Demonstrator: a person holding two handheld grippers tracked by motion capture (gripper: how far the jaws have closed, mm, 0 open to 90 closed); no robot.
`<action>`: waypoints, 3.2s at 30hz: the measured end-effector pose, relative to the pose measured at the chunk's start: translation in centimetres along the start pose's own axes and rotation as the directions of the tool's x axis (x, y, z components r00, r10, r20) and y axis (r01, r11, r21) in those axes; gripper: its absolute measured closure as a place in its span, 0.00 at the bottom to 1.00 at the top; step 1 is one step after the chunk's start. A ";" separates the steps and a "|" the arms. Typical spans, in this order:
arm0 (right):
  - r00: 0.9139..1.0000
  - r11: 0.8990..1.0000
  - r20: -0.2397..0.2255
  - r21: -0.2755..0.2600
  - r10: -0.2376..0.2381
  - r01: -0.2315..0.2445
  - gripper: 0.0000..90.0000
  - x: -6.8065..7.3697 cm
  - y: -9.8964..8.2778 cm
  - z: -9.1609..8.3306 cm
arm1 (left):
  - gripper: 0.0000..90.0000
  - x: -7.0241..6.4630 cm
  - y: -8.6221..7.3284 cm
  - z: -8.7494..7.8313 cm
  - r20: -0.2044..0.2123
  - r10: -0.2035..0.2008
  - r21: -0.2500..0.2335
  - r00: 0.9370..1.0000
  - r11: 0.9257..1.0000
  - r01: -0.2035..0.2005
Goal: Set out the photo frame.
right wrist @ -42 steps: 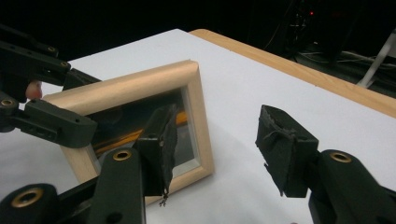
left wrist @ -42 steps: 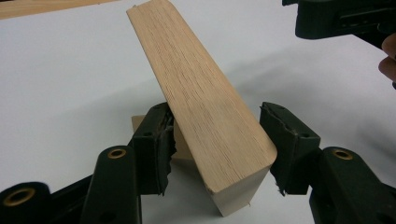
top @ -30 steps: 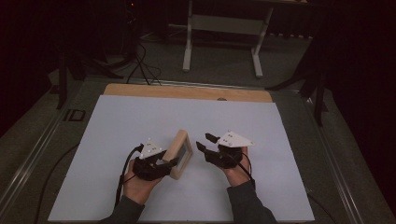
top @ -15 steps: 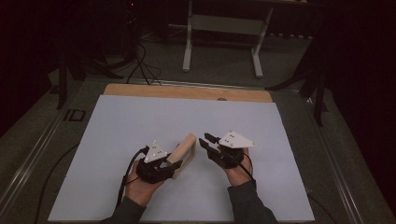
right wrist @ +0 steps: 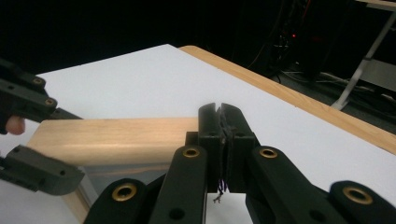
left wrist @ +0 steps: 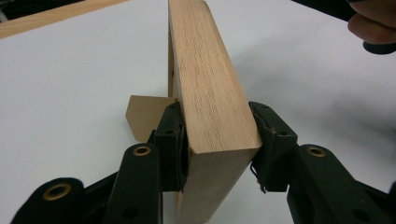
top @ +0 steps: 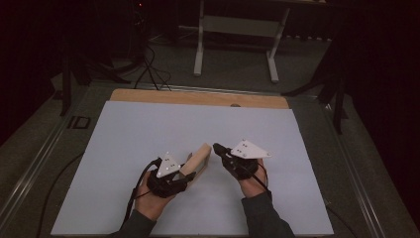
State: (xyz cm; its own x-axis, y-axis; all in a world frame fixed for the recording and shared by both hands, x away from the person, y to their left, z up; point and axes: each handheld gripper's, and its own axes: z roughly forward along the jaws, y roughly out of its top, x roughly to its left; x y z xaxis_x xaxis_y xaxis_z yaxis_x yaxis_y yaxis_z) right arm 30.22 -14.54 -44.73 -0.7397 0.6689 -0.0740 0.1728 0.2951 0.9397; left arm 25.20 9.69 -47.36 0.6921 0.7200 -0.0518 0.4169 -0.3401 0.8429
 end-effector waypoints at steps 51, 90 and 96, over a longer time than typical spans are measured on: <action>0.999 0.998 0.023 0.061 0.032 -0.033 1.00 -0.6 -1.0 1.2 | 0.62 -0.7 -0.1 0.1 0.003 0.064 0.001 0.998 0.998 -0.064; 1.000 0.994 0.004 0.103 0.031 -0.032 1.00 -0.6 -0.7 0.6 | 0.61 1.5 -0.4 0.1 -0.097 -0.017 0.014 0.995 1.000 0.019; 0.998 0.995 -0.021 0.090 0.052 -0.050 0.90 -1.0 -0.8 0.3 | 0.61 1.5 -0.4 0.3 -0.089 -0.018 0.026 0.996 0.999 0.021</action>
State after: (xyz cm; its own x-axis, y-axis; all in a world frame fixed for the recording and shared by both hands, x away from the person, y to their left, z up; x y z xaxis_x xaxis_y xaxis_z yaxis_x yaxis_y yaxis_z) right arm 30.99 -15.21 -45.54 -0.7431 0.6690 -0.0184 0.2674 0.3220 0.9082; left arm 26.23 10.77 -47.95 0.6293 0.7769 -0.0195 0.4464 -0.3409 0.8274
